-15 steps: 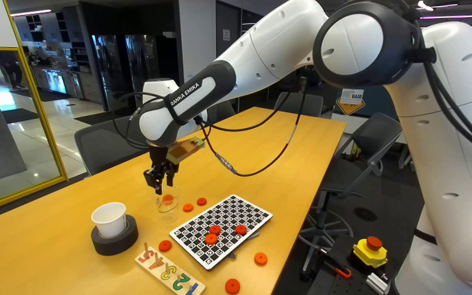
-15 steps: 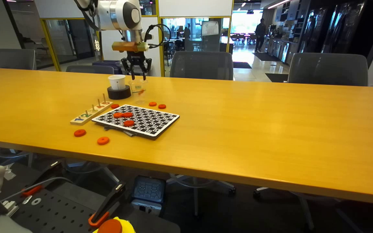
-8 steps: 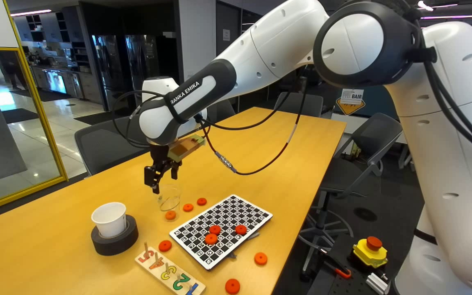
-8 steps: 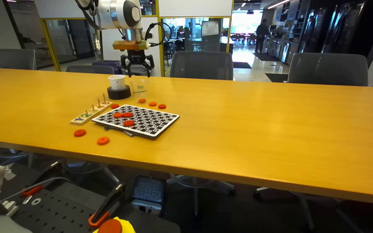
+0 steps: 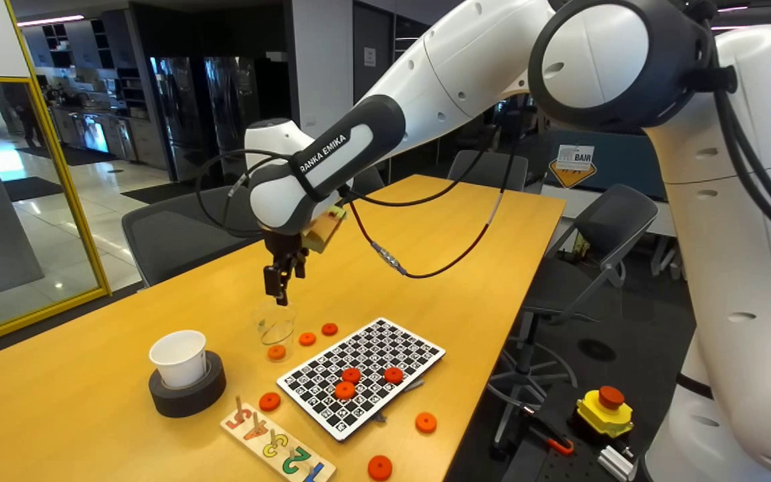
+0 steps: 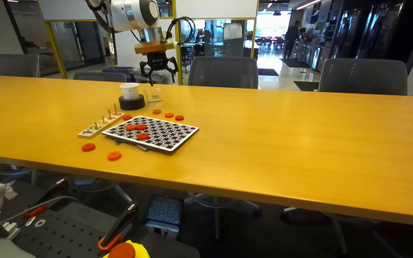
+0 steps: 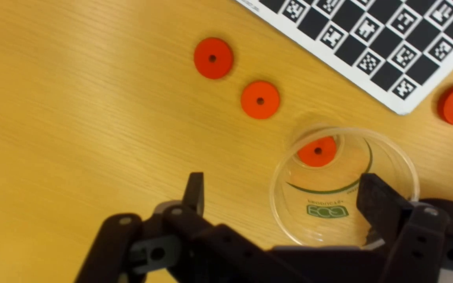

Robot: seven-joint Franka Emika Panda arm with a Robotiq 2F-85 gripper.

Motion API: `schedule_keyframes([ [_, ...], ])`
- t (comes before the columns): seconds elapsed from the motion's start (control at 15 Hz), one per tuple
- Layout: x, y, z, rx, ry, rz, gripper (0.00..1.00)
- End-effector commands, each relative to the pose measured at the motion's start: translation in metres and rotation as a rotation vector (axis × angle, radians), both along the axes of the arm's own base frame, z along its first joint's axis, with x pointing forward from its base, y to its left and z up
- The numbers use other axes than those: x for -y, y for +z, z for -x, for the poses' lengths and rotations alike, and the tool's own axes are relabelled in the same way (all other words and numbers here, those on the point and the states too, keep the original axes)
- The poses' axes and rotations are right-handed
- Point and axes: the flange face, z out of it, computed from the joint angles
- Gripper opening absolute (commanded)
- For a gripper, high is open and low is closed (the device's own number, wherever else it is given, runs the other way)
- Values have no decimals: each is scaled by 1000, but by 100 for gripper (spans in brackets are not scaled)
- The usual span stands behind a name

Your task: Pick up all the orange objects from the checkers board and the table, and put them in two cups

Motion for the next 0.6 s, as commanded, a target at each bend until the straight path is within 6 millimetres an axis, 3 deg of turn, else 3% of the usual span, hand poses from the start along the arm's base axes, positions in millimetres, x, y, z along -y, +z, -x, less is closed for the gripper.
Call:
schedule_keyframes([
  [0.0, 22, 3, 19, 32, 186, 57, 100],
  [0.53, 51, -23, 36, 82, 556, -25, 100],
])
